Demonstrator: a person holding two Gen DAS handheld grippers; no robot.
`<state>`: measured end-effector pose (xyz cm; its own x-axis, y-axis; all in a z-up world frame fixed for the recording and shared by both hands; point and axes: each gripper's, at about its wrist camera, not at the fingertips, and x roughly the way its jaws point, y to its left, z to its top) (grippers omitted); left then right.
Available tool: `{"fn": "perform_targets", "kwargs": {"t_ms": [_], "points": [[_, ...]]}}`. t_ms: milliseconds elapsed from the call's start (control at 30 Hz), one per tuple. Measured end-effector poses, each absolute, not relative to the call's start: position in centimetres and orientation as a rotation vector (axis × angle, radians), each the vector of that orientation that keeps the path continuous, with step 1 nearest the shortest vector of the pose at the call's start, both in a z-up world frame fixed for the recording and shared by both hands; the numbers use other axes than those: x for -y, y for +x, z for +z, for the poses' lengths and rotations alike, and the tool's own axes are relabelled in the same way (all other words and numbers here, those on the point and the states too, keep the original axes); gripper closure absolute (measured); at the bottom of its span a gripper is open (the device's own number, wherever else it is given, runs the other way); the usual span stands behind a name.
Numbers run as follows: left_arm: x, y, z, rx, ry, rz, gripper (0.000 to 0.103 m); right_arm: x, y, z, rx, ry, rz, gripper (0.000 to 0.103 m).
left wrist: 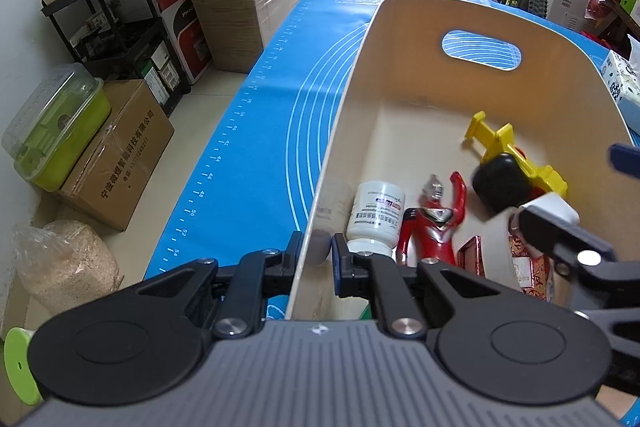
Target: Organize rigid objects
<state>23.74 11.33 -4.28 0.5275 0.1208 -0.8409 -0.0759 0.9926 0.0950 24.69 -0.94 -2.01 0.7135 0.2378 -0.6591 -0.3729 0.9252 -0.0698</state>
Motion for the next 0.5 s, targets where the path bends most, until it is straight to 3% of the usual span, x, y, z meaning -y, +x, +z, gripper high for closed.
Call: {"fn": "perform_targets", "kwargs": {"t_ms": [300,367,433,500], "points": [[-11.1,23.2,-3.8,-0.990,0.057,0.135,0.086,2.9,22.5,0.2,-0.641,-0.095,0.277,0.002],[-10.9,22.7,-3.1,-0.968,0.059,0.139,0.078,3.5,22.1,0.8,-0.634,-0.061,0.259,0.002],[-10.8,22.1,-2.2,-0.938,0.044,0.129,0.053,4.2,21.5,1.2,-0.630,-0.033,0.241,0.002],[-10.6,21.4,-1.2,-0.901,0.042,0.121,0.037,4.7,20.9,1.7,-0.621,-0.025,0.222,0.002]]}}
